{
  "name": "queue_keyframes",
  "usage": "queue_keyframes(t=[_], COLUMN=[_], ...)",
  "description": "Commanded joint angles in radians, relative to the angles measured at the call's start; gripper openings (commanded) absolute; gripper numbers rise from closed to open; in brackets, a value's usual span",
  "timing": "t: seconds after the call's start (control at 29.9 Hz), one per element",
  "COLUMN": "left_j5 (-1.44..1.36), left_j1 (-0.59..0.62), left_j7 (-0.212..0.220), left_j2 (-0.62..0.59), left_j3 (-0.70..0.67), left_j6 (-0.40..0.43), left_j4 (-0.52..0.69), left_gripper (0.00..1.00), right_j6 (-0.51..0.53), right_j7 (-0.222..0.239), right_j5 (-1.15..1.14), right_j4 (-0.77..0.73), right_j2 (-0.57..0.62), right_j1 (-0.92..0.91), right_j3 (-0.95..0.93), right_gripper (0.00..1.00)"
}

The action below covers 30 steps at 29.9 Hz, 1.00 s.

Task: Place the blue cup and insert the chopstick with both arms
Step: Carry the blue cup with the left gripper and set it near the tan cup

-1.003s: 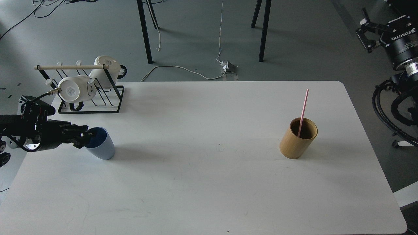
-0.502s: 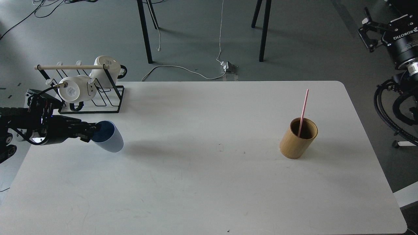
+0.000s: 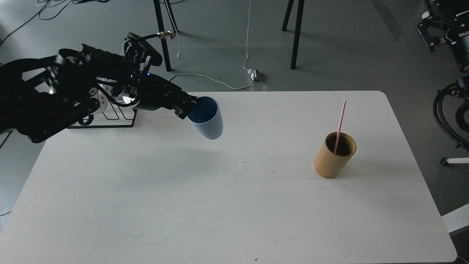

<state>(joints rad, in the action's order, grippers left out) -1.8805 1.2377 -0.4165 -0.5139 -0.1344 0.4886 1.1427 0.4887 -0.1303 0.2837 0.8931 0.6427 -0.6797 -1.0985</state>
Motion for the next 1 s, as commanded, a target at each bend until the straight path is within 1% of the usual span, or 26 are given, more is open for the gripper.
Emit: queue_keyframes(t=[0.0, 0.17, 0.3, 0.4, 0.6, 0.77, 0.84, 0.87, 0.94, 0.97], left_j5=[-0.04, -0.146, -0.152, -0.183, -0.195, -0.195, -0.192, -0.187, -0.184, -0.184], left_j1=[0.0, -0.024, -0.041, -0.066, -0.089, -0.107, -0.11, -0.11, -0.11, -0.11], left_j7=[0.01, 0.021, 0.054, 0.074, 0.068, 0.068, 0.068, 0.064, 0.062, 0.062], left_j2=[0.145, 0.3, 0.393, 0.411, 0.411, 0.405, 0.405, 0.403, 0.402, 0.399], left_j3=[0.004, 0.113, 0.128, 0.131, 0.131, 0.131, 0.13, 0.127, 0.116, 0.114], left_j6=[0.0, 0.0, 0.0, 0.0, 0.0, 0.0, 0.0, 0.0, 0.0, 0.0], left_j4=[-0.015, -0.075, -0.078, -0.118, -0.224, -0.232, -0.232, -0.23, -0.221, -0.221], left_gripper=[0.01, 0.01, 0.01, 0.01, 0.02, 0.05, 0.09, 0.14, 0.36, 0.4], right_j6=[0.0, 0.0, 0.0, 0.0, 0.0, 0.0, 0.0, 0.0, 0.0, 0.0], right_j7=[0.0, 0.0, 0.0, 0.0, 0.0, 0.0, 0.0, 0.0, 0.0, 0.0], right_j5=[0.0, 0.0, 0.002, 0.0, 0.0, 0.0, 0.0, 0.0, 0.0, 0.0], right_j4=[0.003, 0.003, 0.003, 0.003, 0.003, 0.003, 0.003, 0.003, 0.004, 0.004], right_j2=[0.043, 0.072, 0.072, 0.072, 0.072, 0.068, 0.066, 0.066, 0.066, 0.066], right_j1=[-0.003, -0.003, 0.006, 0.009, 0.011, 0.014, 0.014, 0.014, 0.014, 0.014], right_j3=[-0.004, -0.017, -0.053, -0.055, -0.055, -0.054, -0.054, -0.054, -0.052, -0.052], right_gripper=[1.0, 1.0, 1.0, 1.0, 1.0, 1.0, 1.0, 1.0, 1.0, 1.0])
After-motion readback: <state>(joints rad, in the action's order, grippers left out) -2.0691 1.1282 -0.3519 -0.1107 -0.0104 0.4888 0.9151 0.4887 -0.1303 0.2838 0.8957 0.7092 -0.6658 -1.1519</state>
